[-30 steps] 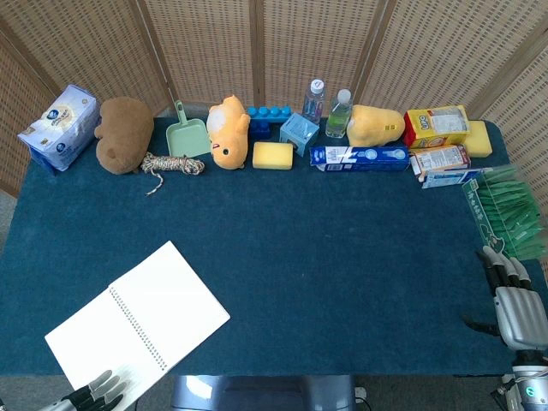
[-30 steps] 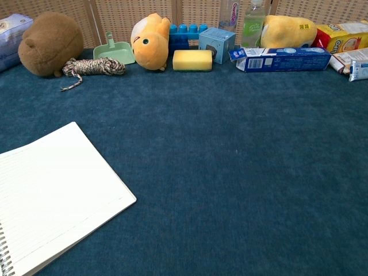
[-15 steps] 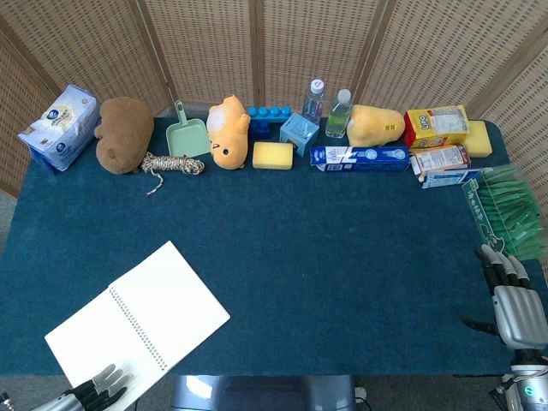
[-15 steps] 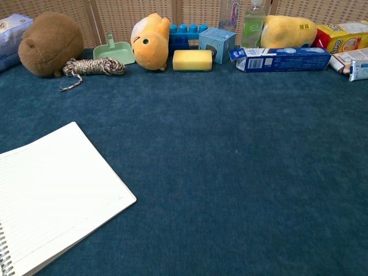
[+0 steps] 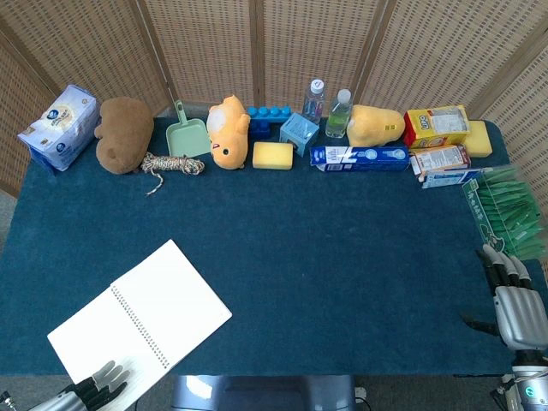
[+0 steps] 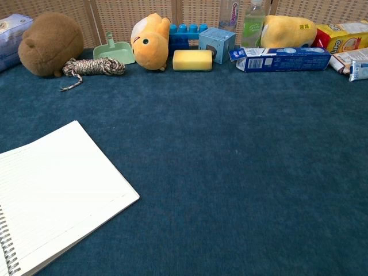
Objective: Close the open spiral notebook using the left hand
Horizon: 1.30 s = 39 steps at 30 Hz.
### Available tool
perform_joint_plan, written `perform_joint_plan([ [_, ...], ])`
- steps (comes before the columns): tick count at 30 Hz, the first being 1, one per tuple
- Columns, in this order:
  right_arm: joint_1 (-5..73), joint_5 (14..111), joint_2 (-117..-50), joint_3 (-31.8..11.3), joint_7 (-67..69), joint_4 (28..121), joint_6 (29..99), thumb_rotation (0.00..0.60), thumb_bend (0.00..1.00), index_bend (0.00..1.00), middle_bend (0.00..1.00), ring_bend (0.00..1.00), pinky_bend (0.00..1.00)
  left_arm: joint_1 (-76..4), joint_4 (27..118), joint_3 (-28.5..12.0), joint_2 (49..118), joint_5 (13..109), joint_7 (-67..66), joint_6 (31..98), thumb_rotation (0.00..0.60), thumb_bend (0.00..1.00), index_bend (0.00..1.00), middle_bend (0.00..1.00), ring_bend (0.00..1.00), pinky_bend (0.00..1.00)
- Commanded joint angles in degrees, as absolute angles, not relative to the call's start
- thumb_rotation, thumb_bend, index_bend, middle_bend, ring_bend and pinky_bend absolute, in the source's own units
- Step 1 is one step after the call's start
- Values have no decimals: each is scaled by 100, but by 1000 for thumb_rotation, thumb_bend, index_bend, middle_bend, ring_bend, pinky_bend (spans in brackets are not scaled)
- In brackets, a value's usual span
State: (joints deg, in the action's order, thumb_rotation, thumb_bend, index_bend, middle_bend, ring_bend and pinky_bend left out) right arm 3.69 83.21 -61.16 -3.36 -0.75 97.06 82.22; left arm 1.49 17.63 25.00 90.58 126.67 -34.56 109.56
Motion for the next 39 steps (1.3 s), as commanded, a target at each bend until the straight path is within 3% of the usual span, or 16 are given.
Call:
perform_joint_plan([
  [1, 374, 8312, -6116, -336, -71, 9702, 8206, 600, 0, 0, 0, 0, 22, 151, 1772, 2513, 9037, 12641, -3409, 11000, 600, 258, 0, 0, 0, 0],
  [13, 350, 8315, -6065, -352, 44, 9717, 8258, 600, 0, 0, 0, 0, 22, 54, 1736, 2750, 9009, 12734, -3466, 10743, 600, 233, 0, 0, 0, 0],
  [25, 318, 8328, -6055, -364, 38, 9695, 8339, 600, 0, 0, 0, 0, 22, -112, 1829, 2731, 9112, 12710, -3622, 10781, 600, 178, 0, 0, 0, 0],
  [34, 311, 8375, -6073, -361, -2, 9678, 8380, 600, 0, 0, 0, 0, 21, 22, 1762, 2574, 9185, 12434, -3506, 10801, 600, 184, 0, 0, 0, 0],
  [39, 296, 8433, -6069, -354, -1, 9683, 8434, 600, 0, 0, 0, 0, 22, 57, 1762, 2539, 9203, 12341, -3478, 10734, 600, 253, 0, 0, 0, 25],
])
